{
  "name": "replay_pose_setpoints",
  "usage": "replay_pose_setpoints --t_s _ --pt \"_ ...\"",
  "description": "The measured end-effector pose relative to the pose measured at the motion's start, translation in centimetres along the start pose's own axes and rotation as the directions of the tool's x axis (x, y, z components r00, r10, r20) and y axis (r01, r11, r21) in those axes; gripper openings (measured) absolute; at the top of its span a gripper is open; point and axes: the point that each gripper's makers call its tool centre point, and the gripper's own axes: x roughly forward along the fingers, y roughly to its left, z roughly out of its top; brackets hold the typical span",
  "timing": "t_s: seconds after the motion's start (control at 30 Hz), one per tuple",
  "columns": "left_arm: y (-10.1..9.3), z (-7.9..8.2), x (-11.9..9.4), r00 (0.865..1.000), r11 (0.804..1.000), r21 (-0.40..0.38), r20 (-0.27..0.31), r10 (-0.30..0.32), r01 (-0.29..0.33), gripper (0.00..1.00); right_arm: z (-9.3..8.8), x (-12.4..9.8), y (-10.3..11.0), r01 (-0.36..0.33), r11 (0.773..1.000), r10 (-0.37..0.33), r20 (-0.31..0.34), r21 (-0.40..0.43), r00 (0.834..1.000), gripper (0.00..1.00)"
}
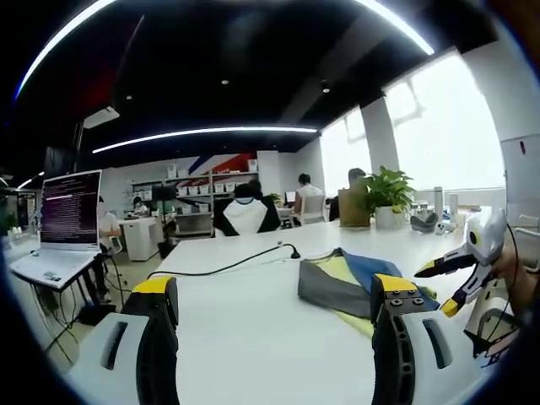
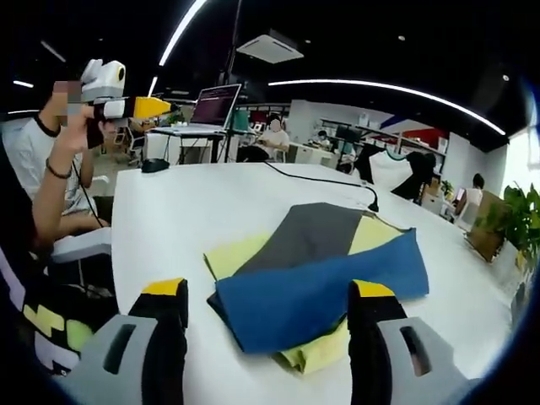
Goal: Fold the garment on the visible template until the final outline fits inside the template.
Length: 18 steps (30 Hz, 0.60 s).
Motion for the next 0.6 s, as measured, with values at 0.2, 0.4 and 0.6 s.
replay_pose_setpoints --t_s 0.2,0.4,0.6 --pt "0.2 0.1 -0.1 1.000 1.000 0.001 -0.001 0.002 -0.002 1.00 -0.4 0.6 0.1 -0.008 1.000 0.009 -0.018 0.015 1.000 0.69" --pt "0.2 0.0 0.0 1.000 1.000 0.000 -0.003 0.001 -0.001 1.00 -1.3 1.0 0.2 -0.017 1.000 0.018 -0.048 0.021 0.999 0.62" --pt "0.3 0.1 0.0 1.000 1.000 0.001 -0.002 0.002 -0.002 1.00 -2.0 1.2 0.2 -0.022 0.999 0.025 -0.070 0.039 0.997 0.53"
